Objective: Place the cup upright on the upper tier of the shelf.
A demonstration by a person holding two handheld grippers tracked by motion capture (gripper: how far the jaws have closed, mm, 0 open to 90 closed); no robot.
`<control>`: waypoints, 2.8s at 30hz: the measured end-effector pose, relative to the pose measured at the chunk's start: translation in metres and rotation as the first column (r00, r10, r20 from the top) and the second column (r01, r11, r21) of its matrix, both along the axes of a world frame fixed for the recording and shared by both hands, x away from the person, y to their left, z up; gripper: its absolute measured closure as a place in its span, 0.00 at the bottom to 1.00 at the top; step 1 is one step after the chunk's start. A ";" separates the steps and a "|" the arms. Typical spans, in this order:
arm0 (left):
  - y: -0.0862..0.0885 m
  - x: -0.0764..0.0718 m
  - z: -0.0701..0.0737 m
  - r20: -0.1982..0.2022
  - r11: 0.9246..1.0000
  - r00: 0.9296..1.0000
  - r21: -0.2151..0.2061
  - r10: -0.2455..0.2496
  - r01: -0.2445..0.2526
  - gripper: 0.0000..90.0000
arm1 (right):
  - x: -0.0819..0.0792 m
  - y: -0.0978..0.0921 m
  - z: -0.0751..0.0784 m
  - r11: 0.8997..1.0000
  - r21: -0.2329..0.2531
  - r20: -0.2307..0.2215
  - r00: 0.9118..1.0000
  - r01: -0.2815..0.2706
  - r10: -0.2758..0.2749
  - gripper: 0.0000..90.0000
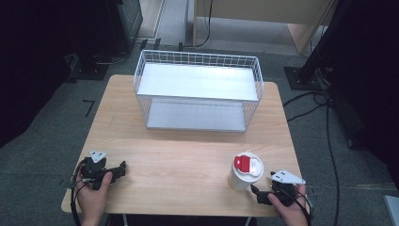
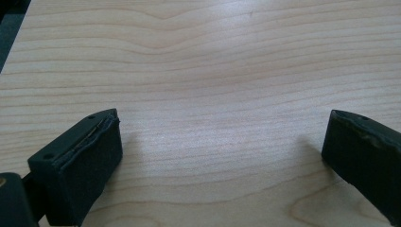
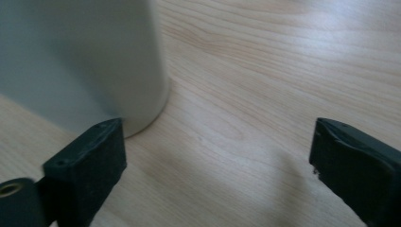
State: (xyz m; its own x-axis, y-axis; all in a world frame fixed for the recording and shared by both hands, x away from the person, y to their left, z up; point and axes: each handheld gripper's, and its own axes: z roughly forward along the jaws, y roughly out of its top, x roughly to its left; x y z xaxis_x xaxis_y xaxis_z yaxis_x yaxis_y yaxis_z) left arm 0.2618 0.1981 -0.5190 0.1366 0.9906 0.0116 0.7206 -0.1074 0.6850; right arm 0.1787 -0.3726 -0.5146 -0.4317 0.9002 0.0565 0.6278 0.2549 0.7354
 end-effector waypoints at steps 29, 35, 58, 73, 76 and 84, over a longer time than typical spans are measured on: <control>0.000 0.000 0.000 0.000 1.000 1.000 0.000 0.000 0.000 0.00 | -0.006 0.024 0.024 0.975 0.145 0.107 0.982 -0.168 0.153 0.08; 0.000 0.000 0.000 0.000 1.000 1.000 0.000 0.000 0.000 0.00 | -0.002 0.034 0.030 0.968 0.175 0.124 0.979 -0.179 0.159 0.08; 0.000 0.000 0.000 0.000 1.000 1.000 0.000 0.000 0.000 0.00 | 0.009 0.054 0.036 0.959 0.244 0.191 0.977 -0.144 0.099 0.03; 0.000 0.000 0.000 0.000 1.000 1.000 0.000 0.000 0.000 0.00 | 0.011 0.066 0.036 0.970 0.225 0.193 0.980 -0.093 0.049 0.03; 0.000 0.000 0.000 0.000 1.000 1.000 0.000 -0.001 0.001 0.00 | 0.011 0.067 0.036 0.971 0.228 0.193 0.981 -0.077 0.032 0.03; 0.000 0.000 0.000 0.000 1.000 1.000 0.001 -0.001 0.001 0.00 | 0.009 0.071 0.036 0.980 0.186 0.224 0.974 -0.074 0.031 0.05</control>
